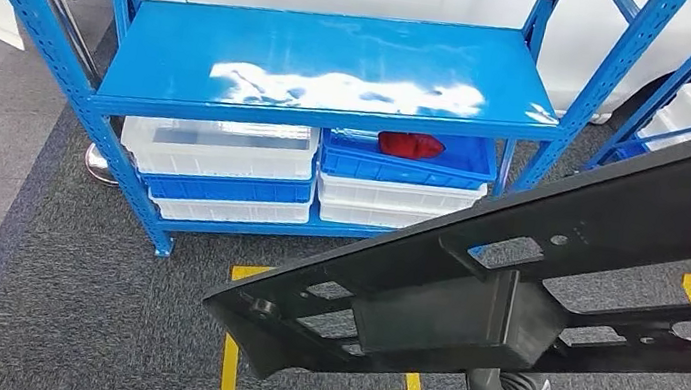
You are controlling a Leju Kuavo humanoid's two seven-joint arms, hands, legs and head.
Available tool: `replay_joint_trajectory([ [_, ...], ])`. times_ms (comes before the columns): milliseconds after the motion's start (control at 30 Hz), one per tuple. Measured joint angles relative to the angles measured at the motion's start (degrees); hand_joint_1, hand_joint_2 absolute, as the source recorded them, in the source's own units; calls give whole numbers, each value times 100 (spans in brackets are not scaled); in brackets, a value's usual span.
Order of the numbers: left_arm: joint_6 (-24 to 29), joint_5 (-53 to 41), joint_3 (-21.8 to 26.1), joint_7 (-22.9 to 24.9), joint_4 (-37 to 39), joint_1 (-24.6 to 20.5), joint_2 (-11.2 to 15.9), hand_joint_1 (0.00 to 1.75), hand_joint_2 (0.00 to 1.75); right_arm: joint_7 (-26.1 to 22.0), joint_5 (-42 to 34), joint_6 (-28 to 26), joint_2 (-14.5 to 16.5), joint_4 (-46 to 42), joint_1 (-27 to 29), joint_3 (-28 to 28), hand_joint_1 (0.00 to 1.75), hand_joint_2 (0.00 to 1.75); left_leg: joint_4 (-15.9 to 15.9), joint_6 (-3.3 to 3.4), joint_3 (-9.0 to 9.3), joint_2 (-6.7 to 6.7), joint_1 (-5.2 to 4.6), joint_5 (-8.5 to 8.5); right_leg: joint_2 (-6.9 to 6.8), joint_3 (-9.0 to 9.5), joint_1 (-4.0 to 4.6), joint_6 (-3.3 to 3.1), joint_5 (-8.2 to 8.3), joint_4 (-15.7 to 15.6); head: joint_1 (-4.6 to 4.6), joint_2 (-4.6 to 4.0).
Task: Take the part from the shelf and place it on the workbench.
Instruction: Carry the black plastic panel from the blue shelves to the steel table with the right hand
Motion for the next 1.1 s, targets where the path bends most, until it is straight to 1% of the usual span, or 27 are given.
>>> replay_joint_trajectory([
  [33, -15, -8, 0, -24, 0, -1, -3, 0, 175, -1, 66, -21, 1, -64, 2, 0, 175, 175, 12, -23, -14, 35, -8, 17, -85, 290, 26, -38, 20, -433, -3, 0],
  [67, -22, -19, 0, -39, 0, -3, -6, 0, 175, -1, 128, -46, 1, -128, 9, 0, 175, 175, 21, -49, -20, 76, -16, 32, -155, 483, 54, -80, 2, -747, -4, 0],
  [100, -26, -32, 0, -48, 0, -4, -8, 0, 175, -2, 185, -69, 1, -186, 18, -1, 175, 175, 25, -77, -22, 122, -23, 45, -184, 562, 80, -123, -32, -904, 2, 0],
  [167, -13, -57, -1, -51, 0, -15, -9, 0, 175, -2, 270, -106, 0, -282, 45, -2, 175, 175, 17, -140, -17, 211, -26, 67, -99, 539, 85, -209, -1, -957, 13, 1],
  [200, 6, -63, -1, -50, 0, -24, -9, 0, 175, -2, 294, -119, 0, -318, 52, -3, 175, 175, 52, -174, -31, 199, -21, 27, -54, 529, 72, -253, 32, -980, 16, 1],
  [233, 44, -64, -1, -48, 0, -35, -9, 0, 175, -2, 309, -135, 0, -347, 52, -3, 175, 175, 182, -203, -82, 144, -17, -84, -10, 515, 58, -295, 69, -1003, 13, 1],
  [267, 103, -60, -1, -43, 0, -43, -8, 0, 175, -2, 307, -150, -1, -366, 44, -3, 175, 175, 434, -227, -184, 61, -12, -265, 31, 498, 46, -333, 106, -1022, 10, 1],
  [333, 296, -40, 3, -40, 0, -52, -3, 0, 175, -2, 273, -183, -14, -380, 11, -3, 175, 175, 1199, -248, -492, -90, -2, -698, 118, 431, 58, -374, 155, -1019, 5, 0],
  [367, 408, -32, 5, -47, 0, -55, -1, 0, 175, -2, 252, -211, -31, -379, -14, -3, 175, 175, 1518, -251, -616, -119, -1, -814, 172, 397, 64, -380, 176, -1009, 4, 0],
  [400, 507, -26, 7, -61, 0, -60, 1, 0, 175, -2, 236, -248, -52, -379, -41, -3, 175, 175, 1662, -251, -658, -134, 0, -819, 232, 368, 69, -377, 193, -996, 4, 0],
  [433, 575, -28, 8, -77, 0, -68, 1, 0, 175, -2, 237, -305, -76, -379, -69, -2, 175, 175, 1580, -244, -589, -145, 1, -710, 295, 345, 70, -370, 206, -978, 4, 0],
  [467, 602, -41, 8, -88, 0, -77, 4, 0, 175, -2, 257, -374, -99, -379, -93, -1, 175, 175, 1285, -231, -416, -172, 5, -525, 356, 330, 70, -361, 212, -957, 3, 0],
  [533, 528, -94, 4, -94, 1, -89, 22, 0, 175, -1, 330, -536, -137, -386, -119, 9, 175, 175, 510, -194, 13, -386, 19, -230, 463, 290, 67, -330, 214, -904, 7, 0],
  [600, 386, -145, -3, -91, 2, -88, 43, 0, 175, -1, 400, -690, -182, -416, -114, 37, 175, 175, 112, -168, 209, -558, 23, -179, 571, 223, 62, -268, 231, -856, 2, 1],
  [633, 326, -158, -8, -90, 2, -88, 52, 0, 175, 0, 423, -755, -211, -441, -103, 50, 175, 175, 80, -159, 218, -552, 19, -191, 629, 190, 61, -228, 250, -847, -3, 1],
  [667, 280, -164, -11, -90, 3, -90, 56, 0, 175, 0, 433, -804, -241, -466, -88, 64, 175, 175, 57, -138, 206, -492, 26, -184, 670, 167, 60, -193, 263, -840, -10, 1],
  [733, 215, -170, -17, -92, 3, -100, 61, 0, 175, -1, 410, -881, -303, -506, -68, 102, 175, 175, 16, -76, 202, -367, 47, -153, 548, 80, 64, -131, 168, -695, 7, 1],
  [767, 191, -175, -20, -95, 3, -99, 59, 0, 175, -1, 389, -906, -327, -517, -63, 128, 175, 175, -1, -46, 199, -297, 57, -139, 431, -31, 62, -103, 26, -460, 20, 1],
  [800, 172, -183, -21, -99, 3, -93, 58, 0, 175, -1, 371, -929, -342, -520, -60, 158, 175, 175, -3, -28, 192, -227, 54, -134, 310, -196, 50, -74, -162, -110, 36, 0],
  [833, 160, -196, -22, -102, 3, -83, 57, 0, 175, 0, 361, -951, -349, -518, -59, 186, 175, 175, 1, -19, 180, -155, 51, -134, 251, -389, 33, -47, -350, 295, 46, 0],
  [867, 152, -208, -24, -103, 3, -74, 52, 0, 175, 0, 352, -971, -350, -516, -55, 214, 175, 175, 6, -18, 169, -82, 47, -134, 226, -554, 13, -23, -472, 636, 46, 0],
  [900, 158, -217, -25, -102, 3, -71, 43, 0, 175, 0, 334, -985, -350, -512, -50, 241, 175, 175, 12, -20, 162, -12, 46, -136, 210, -636, -3, -6, -493, 808, 47, 0],
  [933, 182, -221, -26, -97, 2, -72, 28, 0, 175, 0, 313, -984, -350, -508, -46, 268, 175, 175, 17, -25, 161, 52, 46, -140, 190, -599, -16, 2, -400, 744, 48, 0],
  [967, 218, -220, -26, -86, 2, -74, 9, 0, 175, 0, 294, -964, -350, -506, -41, 291, 175, 175, 20, -34, 169, 111, 46, -148, 150, -443, -23, -1, -219, 449, 48, 0],
  [1033, 308, -213, -26, -56, 2, -72, -37, 0, 175, 1, 278, -880, -348, -505, -40, 326, 175, 175, 26, -68, 195, 213, 31, -174, -76, -6, 11, -45, 119, -392, 48, 0],
  [1067, 345, -202, -25, -38, 2, -67, -55, 0, 175, 0, 278, -825, -345, -505, -41, 334, 175, 175, 29, -93, 203, 255, 18, -185, -166, 135, 38, -81, 201, -680, 45, 1],
  [1100, 376, -192, -25, -22, 3, -63, -71, 0, 175, 0, 278, -772, -342, -505, -43, 340, 175, 175, 30, -121, 210, 301, 6, -195, -218, 194, 65, -115, 217, -820, 44, 1],
])
